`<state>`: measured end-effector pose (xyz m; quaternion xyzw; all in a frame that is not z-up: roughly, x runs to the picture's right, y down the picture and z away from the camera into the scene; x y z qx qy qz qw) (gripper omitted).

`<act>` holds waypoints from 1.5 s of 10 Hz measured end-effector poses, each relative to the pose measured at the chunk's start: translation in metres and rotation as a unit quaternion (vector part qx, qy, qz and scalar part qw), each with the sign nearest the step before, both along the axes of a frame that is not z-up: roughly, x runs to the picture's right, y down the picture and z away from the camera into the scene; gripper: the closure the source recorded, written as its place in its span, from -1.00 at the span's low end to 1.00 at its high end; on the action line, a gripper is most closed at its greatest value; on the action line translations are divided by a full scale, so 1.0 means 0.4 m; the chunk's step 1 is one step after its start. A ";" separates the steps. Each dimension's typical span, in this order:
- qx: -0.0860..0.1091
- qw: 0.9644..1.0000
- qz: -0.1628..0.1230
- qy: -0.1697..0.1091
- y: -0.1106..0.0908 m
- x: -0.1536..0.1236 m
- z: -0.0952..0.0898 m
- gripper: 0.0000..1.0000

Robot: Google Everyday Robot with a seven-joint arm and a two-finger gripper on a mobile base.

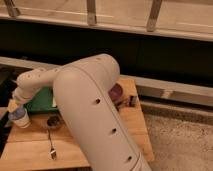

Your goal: Place sponge in paper cup

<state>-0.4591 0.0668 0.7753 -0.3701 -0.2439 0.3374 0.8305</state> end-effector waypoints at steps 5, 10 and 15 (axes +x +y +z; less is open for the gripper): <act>0.001 1.000 0.001 -0.003 0.003 0.000 -0.014 -0.39; 0.013 1.000 0.004 0.001 -0.019 0.009 -0.039 -0.39; 0.027 0.999 0.020 0.016 -0.060 0.025 -0.062 -0.39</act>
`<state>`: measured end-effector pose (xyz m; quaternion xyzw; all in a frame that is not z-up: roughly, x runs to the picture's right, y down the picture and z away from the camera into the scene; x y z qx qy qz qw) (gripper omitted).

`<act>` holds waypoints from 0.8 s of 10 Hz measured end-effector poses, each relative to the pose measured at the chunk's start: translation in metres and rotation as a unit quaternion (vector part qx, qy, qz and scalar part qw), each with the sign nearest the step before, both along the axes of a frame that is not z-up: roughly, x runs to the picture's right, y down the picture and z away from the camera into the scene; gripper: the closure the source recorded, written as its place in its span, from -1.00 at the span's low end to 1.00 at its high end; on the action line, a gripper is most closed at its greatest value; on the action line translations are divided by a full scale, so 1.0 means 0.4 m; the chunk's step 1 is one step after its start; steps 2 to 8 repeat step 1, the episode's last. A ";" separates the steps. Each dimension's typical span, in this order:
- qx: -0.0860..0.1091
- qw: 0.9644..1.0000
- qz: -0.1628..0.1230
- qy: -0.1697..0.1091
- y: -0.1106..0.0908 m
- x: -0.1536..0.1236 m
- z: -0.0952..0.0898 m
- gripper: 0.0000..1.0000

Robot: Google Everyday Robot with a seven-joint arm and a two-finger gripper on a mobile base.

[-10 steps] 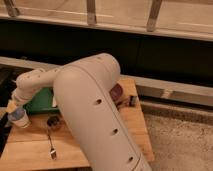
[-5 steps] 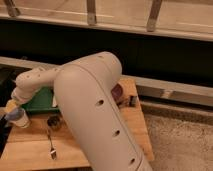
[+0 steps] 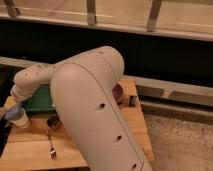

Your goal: Place sponge in paper cup

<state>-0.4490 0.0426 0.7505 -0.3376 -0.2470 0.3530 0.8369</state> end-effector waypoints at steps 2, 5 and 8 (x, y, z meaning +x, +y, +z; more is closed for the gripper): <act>0.000 1.000 0.000 0.000 -0.001 0.001 0.001 -0.39; 0.000 1.000 0.000 0.000 -0.001 0.001 0.001 -0.39; 0.000 1.000 0.000 0.000 -0.001 0.001 0.001 -0.39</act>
